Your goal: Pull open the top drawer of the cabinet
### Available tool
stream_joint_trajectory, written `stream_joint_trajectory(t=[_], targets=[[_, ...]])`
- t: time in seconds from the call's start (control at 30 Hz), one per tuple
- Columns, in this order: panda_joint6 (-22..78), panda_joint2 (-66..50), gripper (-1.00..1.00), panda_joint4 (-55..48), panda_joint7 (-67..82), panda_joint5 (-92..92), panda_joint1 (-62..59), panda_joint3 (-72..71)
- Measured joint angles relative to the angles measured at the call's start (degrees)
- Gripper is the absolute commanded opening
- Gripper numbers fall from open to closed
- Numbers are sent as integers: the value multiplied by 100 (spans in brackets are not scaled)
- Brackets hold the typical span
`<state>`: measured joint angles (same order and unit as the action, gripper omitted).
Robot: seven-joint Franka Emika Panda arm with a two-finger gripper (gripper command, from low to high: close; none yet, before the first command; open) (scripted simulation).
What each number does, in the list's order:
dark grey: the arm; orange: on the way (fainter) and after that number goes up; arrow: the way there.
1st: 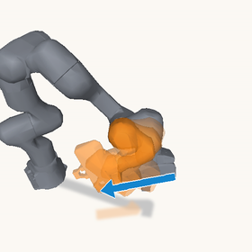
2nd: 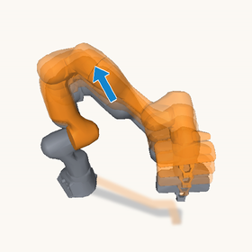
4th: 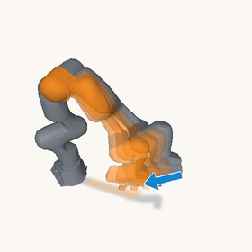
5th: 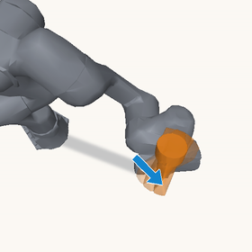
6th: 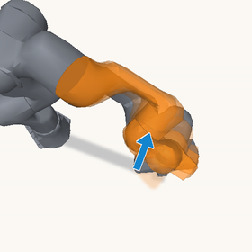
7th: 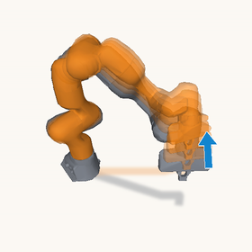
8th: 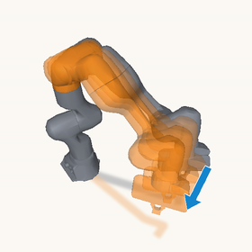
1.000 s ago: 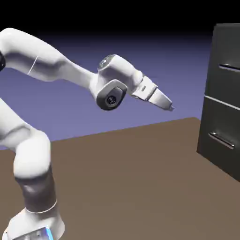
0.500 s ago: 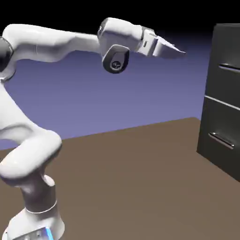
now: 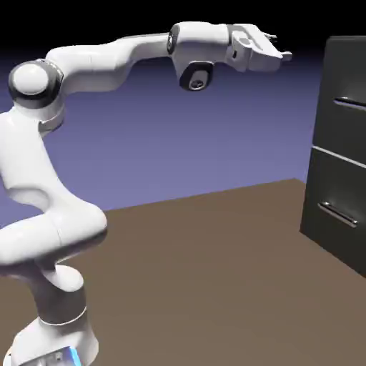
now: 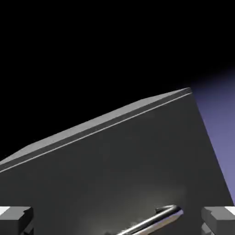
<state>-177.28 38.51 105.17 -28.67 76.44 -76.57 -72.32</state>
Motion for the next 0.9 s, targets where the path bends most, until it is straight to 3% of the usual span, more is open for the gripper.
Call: stream_joint_trajectory(t=[0.9], targets=[[-237,425,0,-4051,1000,5548,-5607,-5248]])
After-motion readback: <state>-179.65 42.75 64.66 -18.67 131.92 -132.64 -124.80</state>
